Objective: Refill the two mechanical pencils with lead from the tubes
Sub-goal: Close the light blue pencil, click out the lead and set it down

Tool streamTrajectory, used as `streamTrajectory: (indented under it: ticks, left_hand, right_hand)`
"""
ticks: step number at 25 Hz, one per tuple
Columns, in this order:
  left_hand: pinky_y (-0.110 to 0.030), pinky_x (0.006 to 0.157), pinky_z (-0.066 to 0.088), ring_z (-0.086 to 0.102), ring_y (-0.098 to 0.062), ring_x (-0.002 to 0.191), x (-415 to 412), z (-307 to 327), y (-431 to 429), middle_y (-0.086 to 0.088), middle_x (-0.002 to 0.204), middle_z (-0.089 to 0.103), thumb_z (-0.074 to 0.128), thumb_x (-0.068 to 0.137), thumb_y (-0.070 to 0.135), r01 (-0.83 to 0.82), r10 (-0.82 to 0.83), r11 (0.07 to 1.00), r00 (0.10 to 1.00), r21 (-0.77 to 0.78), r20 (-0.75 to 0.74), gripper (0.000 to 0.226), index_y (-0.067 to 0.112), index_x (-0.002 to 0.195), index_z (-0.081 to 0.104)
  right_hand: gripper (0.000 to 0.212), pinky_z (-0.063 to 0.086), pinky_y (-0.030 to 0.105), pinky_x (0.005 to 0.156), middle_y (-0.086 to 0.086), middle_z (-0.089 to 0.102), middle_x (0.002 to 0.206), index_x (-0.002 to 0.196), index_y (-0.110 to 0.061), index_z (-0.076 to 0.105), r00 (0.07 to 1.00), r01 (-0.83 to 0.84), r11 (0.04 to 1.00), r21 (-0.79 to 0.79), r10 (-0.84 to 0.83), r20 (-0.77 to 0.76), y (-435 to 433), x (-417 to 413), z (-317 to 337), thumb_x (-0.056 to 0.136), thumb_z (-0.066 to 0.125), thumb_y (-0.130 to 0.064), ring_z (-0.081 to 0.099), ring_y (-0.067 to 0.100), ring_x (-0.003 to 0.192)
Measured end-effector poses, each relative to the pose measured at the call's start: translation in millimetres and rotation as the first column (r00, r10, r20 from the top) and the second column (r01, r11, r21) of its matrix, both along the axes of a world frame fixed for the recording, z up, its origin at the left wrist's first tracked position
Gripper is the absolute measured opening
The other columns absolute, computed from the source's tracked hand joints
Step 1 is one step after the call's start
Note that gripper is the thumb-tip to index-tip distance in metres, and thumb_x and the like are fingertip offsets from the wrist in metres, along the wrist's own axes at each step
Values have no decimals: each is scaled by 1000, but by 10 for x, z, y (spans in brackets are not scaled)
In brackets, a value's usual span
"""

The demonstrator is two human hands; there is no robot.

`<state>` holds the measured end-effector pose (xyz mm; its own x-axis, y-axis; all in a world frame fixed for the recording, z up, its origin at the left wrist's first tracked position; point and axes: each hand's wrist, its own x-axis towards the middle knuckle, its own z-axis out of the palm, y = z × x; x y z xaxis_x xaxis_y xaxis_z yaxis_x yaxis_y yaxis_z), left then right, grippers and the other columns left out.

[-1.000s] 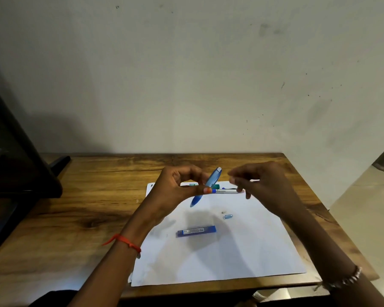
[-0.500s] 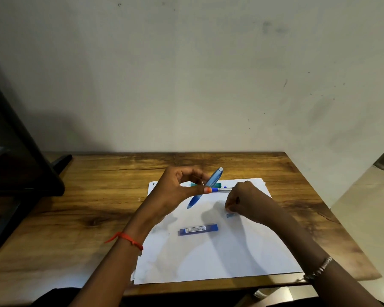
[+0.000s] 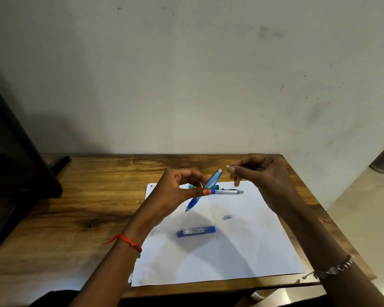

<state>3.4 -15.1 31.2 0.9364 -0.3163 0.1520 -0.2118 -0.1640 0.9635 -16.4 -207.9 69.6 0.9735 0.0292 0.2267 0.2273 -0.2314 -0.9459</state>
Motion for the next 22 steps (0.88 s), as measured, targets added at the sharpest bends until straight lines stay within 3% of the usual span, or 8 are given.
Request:
streamTrajectory:
  ticks: [2, 8, 13, 16, 19, 22]
  left_hand:
    - [-6, 70, 48, 62, 7, 72, 0, 5, 3, 23, 68, 69, 74, 71, 9, -1, 1, 1000, 1000, -1, -2, 24, 32, 69, 67]
    - [-5, 69, 47, 61, 8, 70, 3, 19, -2, 25, 67, 68, 74, 71, 8, 2, -2, 1000, 1000, 2, -4, 24, 31, 70, 67]
    - [-8, 70, 48, 61, 4, 71, 1, 19, -3, 21, 69, 69, 75, 70, 8, 12, -12, 1000, 1000, 6, -10, 22, 29, 72, 68]
    - [-11, 73, 49, 61, 2, 72, -14, 22, -6, 15, 73, 68, 76, 69, 8, 9, -9, 1000, 1000, 8, -16, 22, 29, 73, 69]
    - [-9, 72, 48, 60, 3, 71, -16, 19, -2, 17, 69, 68, 76, 69, 6, 15, -15, 1000, 1000, 19, -22, 23, 28, 72, 69]
    - [-15, 74, 49, 60, 0, 72, -17, 13, 0, 19, 67, 67, 77, 68, 7, 21, -19, 998, 1000, 52, -24, 21, 26, 73, 69]
  right_hand:
    - [12, 50, 12, 57, -7, 68, 54, 76, -13, 70, 998, -11, 998, 64, 8, 54, 11, -62, 58, 75, 68, -1, 61, 8, 51]
    - [16, 51, 14, 66, -10, 68, 58, 84, -17, 71, 990, -68, 998, -9, 69, 122, 17, -87, 47, 77, 65, -4, 61, 9, 56]
    - [20, 50, 15, 63, -12, 69, 63, 84, -16, 71, 983, -111, 993, -37, 115, 142, 44, -91, 48, 78, 65, 1, 60, 10, 57]
    - [24, 51, 13, 63, -16, 71, 66, 79, -22, 71, 984, -98, 992, -85, 109, 139, 45, -106, 54, 78, 65, 1, 62, 6, 60]
    - [24, 51, 14, 59, -9, 70, 72, 77, -23, 70, 985, -95, 986, -137, 113, 131, 46, -102, 52, 79, 65, 0, 62, 4, 62]
    - [20, 50, 14, 62, -2, 66, 79, 80, -19, 70, 972, -76, 951, -301, 137, 189, 8, -84, 34, 81, 64, 0, 62, 8, 72]
